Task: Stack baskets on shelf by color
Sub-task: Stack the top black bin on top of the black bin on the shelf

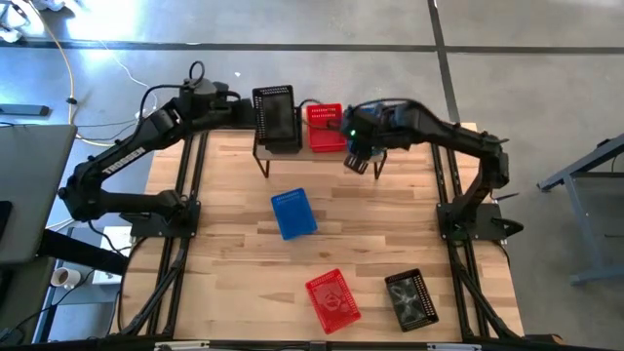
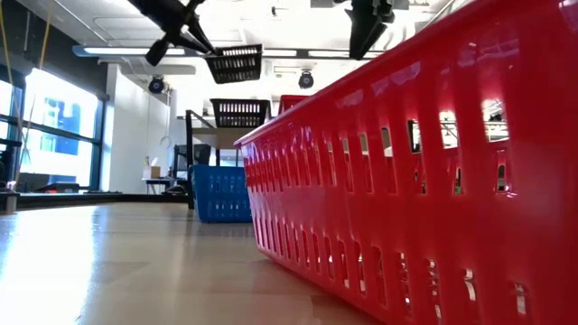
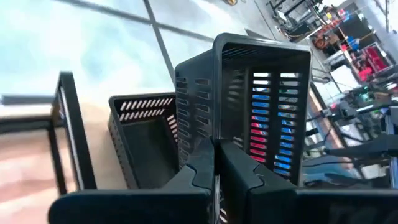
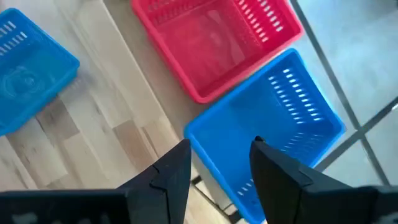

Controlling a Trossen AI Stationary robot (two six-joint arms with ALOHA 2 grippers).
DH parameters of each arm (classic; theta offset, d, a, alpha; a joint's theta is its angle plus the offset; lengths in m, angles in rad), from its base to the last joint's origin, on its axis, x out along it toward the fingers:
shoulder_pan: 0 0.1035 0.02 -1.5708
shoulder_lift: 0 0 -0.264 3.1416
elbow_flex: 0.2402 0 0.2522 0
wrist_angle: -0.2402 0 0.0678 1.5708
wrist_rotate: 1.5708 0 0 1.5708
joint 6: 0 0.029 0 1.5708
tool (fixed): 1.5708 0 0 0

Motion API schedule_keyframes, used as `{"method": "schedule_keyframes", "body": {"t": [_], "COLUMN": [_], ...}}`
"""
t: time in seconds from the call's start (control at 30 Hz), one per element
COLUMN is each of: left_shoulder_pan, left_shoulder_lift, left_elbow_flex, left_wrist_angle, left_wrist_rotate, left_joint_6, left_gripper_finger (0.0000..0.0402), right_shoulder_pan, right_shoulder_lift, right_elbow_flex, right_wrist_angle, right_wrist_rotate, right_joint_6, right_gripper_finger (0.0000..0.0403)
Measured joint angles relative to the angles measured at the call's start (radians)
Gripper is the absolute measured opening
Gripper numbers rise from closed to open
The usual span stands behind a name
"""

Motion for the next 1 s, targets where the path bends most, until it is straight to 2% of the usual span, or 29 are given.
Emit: {"method": "schedule_keyframes", "body": {"t": [0.3,0.5,0.73,1.0], "left_shoulder_pan": [0.051,0.079,0.105,0.105], "left_shoulder_lift": [0.087,0.139,0.193,0.235], "left_elbow_flex": [0.001,0.084,0.190,0.191], "left_wrist_angle": [0.014,-0.022,-0.215,-0.226], "left_wrist_rotate": [0.111,0.158,0.143,0.158], "left_joint_6": [-0.083,-0.089,-0.042,-0.047], "left_gripper_finger": [0.0000,0.0000,0.0000,0.0000], "right_shoulder_pan": [-0.106,-0.134,-0.136,-0.136], "right_shoulder_lift": [-0.043,-0.043,-0.043,-0.043], "right_elbow_flex": [0.000,0.000,0.000,0.000], "right_wrist_angle": [-0.006,-0.005,-0.005,-0.005], "right_wrist_rotate": [-0.084,-0.111,-0.120,-0.120], "right_joint_6": [-0.100,-0.168,-0.188,-0.205], "right_gripper_finger": [0.0149,0.0149,0.0149,0.0149]}}
